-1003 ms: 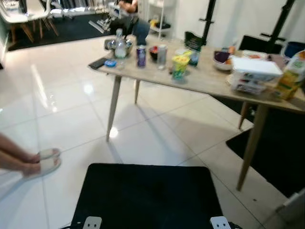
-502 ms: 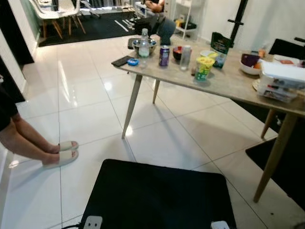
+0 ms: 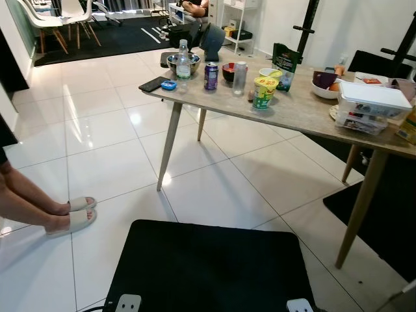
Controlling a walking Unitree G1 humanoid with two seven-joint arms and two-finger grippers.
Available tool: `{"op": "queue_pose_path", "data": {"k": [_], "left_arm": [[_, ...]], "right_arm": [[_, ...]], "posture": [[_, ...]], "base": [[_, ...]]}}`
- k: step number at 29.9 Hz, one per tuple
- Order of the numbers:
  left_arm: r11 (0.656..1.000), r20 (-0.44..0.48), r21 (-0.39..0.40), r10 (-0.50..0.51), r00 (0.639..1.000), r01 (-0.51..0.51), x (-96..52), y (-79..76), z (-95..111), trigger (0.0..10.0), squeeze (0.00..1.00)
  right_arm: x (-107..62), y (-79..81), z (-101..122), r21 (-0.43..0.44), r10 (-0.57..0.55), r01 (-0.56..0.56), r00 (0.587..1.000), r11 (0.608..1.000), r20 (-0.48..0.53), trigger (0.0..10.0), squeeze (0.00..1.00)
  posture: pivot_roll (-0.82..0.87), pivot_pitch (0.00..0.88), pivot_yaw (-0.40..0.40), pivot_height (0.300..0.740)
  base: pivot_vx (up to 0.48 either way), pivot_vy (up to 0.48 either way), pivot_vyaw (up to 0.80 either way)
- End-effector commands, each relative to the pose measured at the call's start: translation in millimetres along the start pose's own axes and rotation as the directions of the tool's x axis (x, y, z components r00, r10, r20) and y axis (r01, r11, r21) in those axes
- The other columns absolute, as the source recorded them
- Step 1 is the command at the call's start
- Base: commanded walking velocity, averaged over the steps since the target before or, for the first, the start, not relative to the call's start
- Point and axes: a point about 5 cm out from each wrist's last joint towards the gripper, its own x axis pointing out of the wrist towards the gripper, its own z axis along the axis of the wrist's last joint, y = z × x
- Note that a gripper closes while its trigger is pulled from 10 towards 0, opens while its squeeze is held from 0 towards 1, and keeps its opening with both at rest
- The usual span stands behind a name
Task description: Restocking fridge
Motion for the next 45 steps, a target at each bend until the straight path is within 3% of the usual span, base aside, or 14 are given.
{"op": "queue_pose_path", "data": {"k": [1, 21, 33, 45], "left_arm": [[1.000, -0.022, 0.015, -0.002, 1.000, 0.002, -0.6, 0.8, -3.6, 10.0, 0.00], [1.000, -0.040, 0.021, -0.010, 0.999, 0.011, -1.1, -1.1, -8.9, 10.0, 0.00], [1.000, -0.040, 0.027, -0.009, 0.999, 0.010, -1.4, 0.4, -8.1, 10.0, 0.00], [1.000, -0.044, 0.028, -0.012, 0.999, 0.014, -1.6, -0.1, -9.7, 10.0, 0.00]], "right_arm": [[-0.8, 0.5, -5.2, -0.006, -0.002, 0.002, 1.000, 1.000, -0.019, 10.0, 0.00], [-0.7, 3.0, -8.1, 0.001, -0.006, 0.006, 0.999, 1.000, -0.033, 10.0, 0.00], [-0.3, 5.0, -8.1, 0.003, -0.002, 0.002, 0.999, 1.000, -0.036, 10.0, 0.00], [-0.4, 5.1, -8.5, 0.002, -0.005, 0.005, 0.999, 1.000, -0.039, 10.0, 0.00]], "posture": [[-0.03, 0.035, 0.000, 0.740], [-0.03, 0.039, -0.001, 0.740], [-0.03, 0.038, 0.002, 0.740], [-0.03, 0.037, 0.002, 0.740]], "base": [[0.266, 0.000, 0.00], [0.277, 0.000, 0.00], [0.282, 0.000, -0.74], [0.281, 0.000, 0.00]]}}
